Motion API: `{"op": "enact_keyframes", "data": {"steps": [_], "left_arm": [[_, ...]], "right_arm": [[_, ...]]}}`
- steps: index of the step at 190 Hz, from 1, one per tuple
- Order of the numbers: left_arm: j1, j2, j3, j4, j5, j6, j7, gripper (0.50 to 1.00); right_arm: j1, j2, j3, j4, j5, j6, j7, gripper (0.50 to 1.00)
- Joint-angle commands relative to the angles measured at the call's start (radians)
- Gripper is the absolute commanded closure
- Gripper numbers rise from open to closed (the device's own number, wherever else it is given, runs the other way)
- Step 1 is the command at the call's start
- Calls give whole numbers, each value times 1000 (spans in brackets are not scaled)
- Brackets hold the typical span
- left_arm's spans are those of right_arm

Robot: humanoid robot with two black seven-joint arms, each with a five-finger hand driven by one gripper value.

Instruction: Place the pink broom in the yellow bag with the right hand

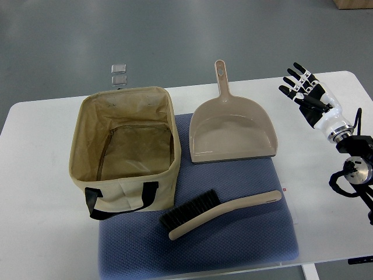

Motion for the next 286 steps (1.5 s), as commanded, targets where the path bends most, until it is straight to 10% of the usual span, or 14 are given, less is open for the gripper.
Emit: {"op": "enact_keyframes", "data": {"steps": [1, 286], "left_arm": [[0, 0, -6, 0, 0, 0, 0, 500], [2, 0, 3, 11, -2, 4, 0, 500]], "right_arm": [[2, -1, 2, 1, 0, 0, 0, 570], [29, -38, 0, 2, -8, 54, -1, 570]]}}
